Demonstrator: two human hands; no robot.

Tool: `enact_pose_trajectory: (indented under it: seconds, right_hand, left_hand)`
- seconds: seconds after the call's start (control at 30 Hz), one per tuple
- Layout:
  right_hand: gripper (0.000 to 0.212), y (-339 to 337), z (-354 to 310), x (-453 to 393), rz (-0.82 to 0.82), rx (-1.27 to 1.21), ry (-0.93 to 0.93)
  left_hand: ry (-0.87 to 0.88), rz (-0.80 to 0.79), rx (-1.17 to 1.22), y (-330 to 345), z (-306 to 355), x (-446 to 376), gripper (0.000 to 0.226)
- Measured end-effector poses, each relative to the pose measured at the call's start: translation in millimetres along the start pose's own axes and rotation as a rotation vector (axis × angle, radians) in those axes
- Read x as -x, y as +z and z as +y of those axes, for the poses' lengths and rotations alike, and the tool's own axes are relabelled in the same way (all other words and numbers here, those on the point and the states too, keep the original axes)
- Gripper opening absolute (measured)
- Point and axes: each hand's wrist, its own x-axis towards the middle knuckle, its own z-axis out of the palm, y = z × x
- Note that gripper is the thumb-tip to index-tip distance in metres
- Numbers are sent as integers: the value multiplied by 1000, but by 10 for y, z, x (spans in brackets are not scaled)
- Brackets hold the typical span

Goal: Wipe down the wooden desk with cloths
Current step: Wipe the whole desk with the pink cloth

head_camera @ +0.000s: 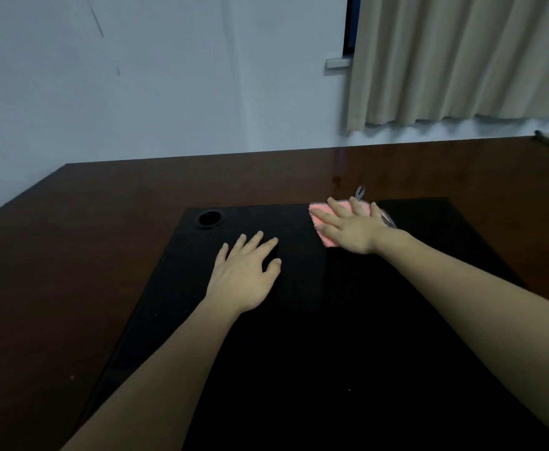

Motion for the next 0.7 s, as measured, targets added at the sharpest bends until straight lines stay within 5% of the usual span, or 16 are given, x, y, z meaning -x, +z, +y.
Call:
enact_pose_trajectory:
  seconds: [0.33, 0.7]
  right_hand:
    - [58, 412, -249, 1723, -59, 44, -377]
    - [53, 136, 94, 568, 26, -47, 79]
  left_hand:
    - [-11, 37, -44, 45, 17, 6, 54]
    - [2, 11, -65, 29, -31, -3, 54]
